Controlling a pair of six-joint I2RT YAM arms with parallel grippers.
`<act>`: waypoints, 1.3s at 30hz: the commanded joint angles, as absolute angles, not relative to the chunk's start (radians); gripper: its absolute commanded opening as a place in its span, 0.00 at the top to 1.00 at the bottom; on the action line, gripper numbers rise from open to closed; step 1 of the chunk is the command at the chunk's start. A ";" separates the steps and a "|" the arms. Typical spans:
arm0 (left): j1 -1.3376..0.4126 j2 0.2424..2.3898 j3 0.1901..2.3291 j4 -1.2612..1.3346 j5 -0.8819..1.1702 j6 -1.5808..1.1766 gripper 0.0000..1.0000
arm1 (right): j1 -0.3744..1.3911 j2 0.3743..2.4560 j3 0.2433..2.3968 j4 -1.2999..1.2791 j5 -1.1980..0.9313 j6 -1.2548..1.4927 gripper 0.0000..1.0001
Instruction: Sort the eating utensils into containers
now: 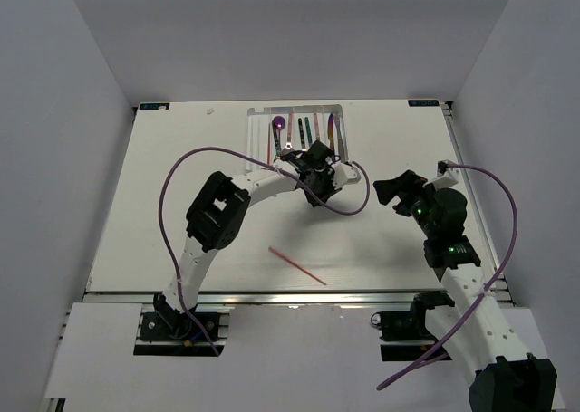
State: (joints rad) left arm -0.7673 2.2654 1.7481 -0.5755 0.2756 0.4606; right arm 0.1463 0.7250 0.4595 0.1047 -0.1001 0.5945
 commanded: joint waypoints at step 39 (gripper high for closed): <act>-0.965 1.375 1.022 -0.506 -0.314 -0.605 0.07 | 0.190 0.755 0.486 -0.054 -0.150 0.506 0.11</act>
